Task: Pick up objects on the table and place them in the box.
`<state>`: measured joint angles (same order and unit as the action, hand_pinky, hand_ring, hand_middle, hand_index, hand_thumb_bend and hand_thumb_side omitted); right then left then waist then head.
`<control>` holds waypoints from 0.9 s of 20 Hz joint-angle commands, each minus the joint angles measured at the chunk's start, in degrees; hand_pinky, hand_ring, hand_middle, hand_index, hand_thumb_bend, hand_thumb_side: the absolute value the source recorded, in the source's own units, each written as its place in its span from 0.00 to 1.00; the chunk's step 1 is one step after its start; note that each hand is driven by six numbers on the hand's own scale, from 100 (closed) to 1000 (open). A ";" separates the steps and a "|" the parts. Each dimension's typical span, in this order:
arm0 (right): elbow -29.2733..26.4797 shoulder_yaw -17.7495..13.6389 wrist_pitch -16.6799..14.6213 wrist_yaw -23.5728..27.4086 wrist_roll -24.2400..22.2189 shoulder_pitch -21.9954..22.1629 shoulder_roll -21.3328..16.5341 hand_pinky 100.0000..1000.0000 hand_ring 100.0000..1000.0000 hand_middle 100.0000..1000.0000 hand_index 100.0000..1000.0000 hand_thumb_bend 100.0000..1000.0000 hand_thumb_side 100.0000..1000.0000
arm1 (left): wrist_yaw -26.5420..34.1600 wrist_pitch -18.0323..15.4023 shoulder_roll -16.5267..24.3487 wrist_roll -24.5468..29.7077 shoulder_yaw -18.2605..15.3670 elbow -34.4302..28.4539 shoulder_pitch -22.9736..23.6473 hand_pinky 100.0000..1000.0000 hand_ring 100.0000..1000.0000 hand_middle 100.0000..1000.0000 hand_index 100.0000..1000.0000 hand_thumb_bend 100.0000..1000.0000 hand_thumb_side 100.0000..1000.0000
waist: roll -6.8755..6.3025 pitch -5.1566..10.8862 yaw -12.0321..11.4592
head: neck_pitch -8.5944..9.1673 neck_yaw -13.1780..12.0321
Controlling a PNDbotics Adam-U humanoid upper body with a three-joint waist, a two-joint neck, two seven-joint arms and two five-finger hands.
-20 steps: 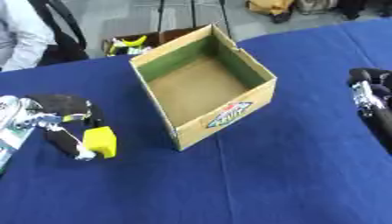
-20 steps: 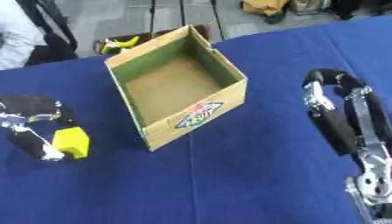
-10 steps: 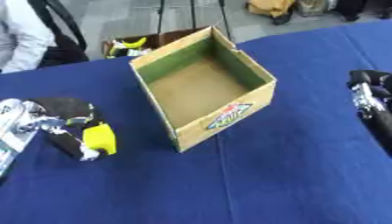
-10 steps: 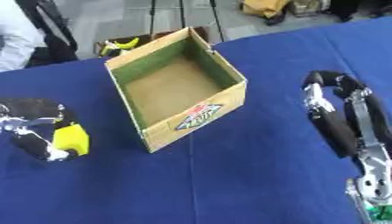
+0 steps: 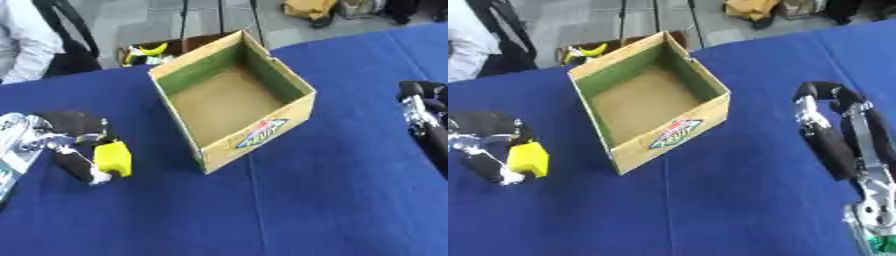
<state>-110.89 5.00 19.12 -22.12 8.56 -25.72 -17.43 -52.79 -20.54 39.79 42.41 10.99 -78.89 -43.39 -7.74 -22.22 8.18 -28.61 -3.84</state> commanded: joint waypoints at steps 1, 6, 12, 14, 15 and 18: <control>-0.48 -0.14 -0.02 -0.05 -0.03 -0.55 -0.74 0.93 1.00 0.63 0.77 0.00 0.82 | -0.50 -0.36 1.43 -1.43 -1.62 -1.45 -1.05 0.26 0.45 0.40 0.59 0.16 0.54 | 0.32 1.22 -0.17 | 0.69 0.09; -0.53 -0.14 -0.08 -0.10 -0.02 -0.53 -0.71 0.93 1.00 0.63 0.77 0.00 0.82 | 1.23 0.91 1.74 -2.83 -3.35 -1.87 -1.52 0.26 0.45 0.41 0.60 0.14 0.54 | 0.21 1.47 -0.27 | 0.83 0.19; -0.60 0.06 -0.22 -0.21 -0.15 -0.42 -0.79 0.93 1.00 0.63 0.77 0.00 0.82 | 5.82 2.62 3.15 -3.68 -6.47 -4.22 -3.69 0.25 0.45 0.40 0.59 0.14 0.55 | -0.45 1.96 0.07 | 0.74 0.06; -0.63 0.11 -0.25 -0.25 -0.18 -0.36 -0.93 0.93 1.00 0.63 0.77 0.00 0.82 | 7.09 2.98 4.22 -4.01 -7.14 -4.59 -4.28 0.25 0.45 0.40 0.59 0.14 0.56 | -0.79 2.12 0.31 | 0.39 -0.07; -0.64 0.15 -0.28 -0.25 -0.20 -0.35 -0.97 0.93 1.00 0.63 0.77 0.00 0.82 | 7.51 3.08 4.73 -4.16 -7.32 -4.58 -4.57 0.25 0.45 0.40 0.59 0.14 0.55 | -0.95 2.21 0.40 | 0.21 -0.13; -0.74 0.29 -0.40 -0.25 -0.31 -0.37 -0.93 0.93 1.00 0.63 0.77 0.00 0.82 | 8.48 3.18 5.21 -4.70 -7.73 -3.82 -5.61 0.25 0.44 0.40 0.58 0.15 0.55 | -1.29 2.46 0.62 | -0.14 -0.52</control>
<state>-110.89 5.21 18.92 -22.14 8.35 -25.66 -17.45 -45.00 -17.52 42.41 38.11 4.47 -82.31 -47.78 -9.38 -21.32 8.87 -28.65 -4.06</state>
